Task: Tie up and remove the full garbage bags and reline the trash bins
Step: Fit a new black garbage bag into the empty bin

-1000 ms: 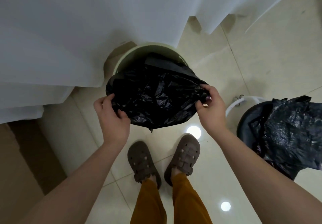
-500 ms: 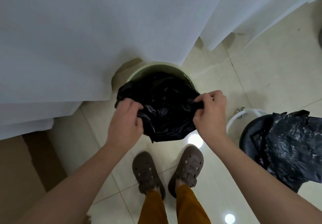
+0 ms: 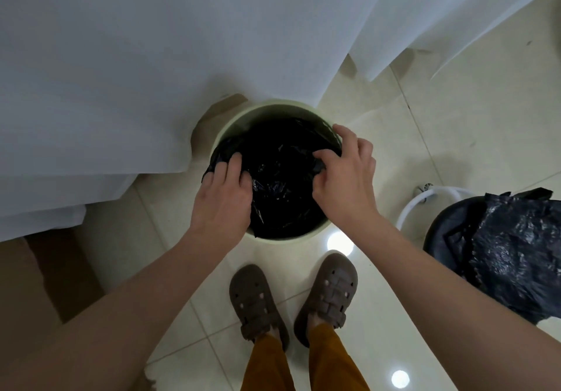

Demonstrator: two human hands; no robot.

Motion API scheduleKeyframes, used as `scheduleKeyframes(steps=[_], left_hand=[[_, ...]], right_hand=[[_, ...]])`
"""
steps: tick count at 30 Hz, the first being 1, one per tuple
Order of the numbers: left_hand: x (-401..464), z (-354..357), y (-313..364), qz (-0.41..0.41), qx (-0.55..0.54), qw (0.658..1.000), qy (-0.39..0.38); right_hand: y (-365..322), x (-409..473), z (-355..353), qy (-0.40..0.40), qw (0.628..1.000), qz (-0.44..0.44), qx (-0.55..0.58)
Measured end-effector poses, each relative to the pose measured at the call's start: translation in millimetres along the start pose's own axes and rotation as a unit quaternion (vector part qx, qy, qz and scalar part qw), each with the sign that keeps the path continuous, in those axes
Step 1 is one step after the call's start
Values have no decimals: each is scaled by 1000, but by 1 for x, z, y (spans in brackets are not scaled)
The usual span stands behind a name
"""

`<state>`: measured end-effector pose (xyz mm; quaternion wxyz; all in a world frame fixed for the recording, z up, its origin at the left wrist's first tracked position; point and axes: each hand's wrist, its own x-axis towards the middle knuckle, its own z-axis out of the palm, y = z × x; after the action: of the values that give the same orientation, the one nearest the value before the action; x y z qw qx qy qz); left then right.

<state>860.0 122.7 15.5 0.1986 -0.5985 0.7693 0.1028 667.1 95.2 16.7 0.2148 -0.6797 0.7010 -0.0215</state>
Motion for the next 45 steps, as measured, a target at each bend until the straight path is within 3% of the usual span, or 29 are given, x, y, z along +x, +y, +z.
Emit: scheduleKeyframes(steps=[4, 8, 13, 17, 19, 22, 24, 28, 33, 36, 39, 42, 45], left_hand=[[4, -4, -6, -40, 31, 999, 1], [7, -5, -16, -34, -11, 999, -2], [5, -18, -34, -141, -74, 986, 59], [14, -24, -39, -207, -108, 972, 37], [20, -24, -35, -227, -117, 966, 28], [22, -21, -28, -189, -83, 977, 47], [22, -18, -23, -124, -60, 989, 60], [27, -15, -17, -7, -72, 996, 45], [41, -13, -20, -1, -90, 996, 16], [54, -15, -22, -20, -200, 979, 37], [69, -10, -24, -47, -340, 938, 53], [83, -4, -27, -103, -454, 885, -2], [83, 3, -32, -146, -469, 870, -29]], right_hand=[[3, 13, 4, -19, 1000, 7, -11], [10, 8, -9, 62, 992, -7, 107], [32, 5, -30, 159, 969, 58, 181], [44, 19, -27, 85, 981, 88, 148], [47, 23, -18, 17, 994, 97, 51], [41, 22, -15, 32, 991, 107, -67], [35, 20, -17, 53, 998, 43, -9], [28, 18, -16, -2, 993, -67, 95], [28, 34, -12, -59, 989, -94, 95], [26, 50, -4, -94, 981, -72, 153], [25, 63, 5, -118, 968, -28, 218], [28, 68, 12, -141, 951, 28, 273], [33, 61, 13, -132, 948, 46, 285]])
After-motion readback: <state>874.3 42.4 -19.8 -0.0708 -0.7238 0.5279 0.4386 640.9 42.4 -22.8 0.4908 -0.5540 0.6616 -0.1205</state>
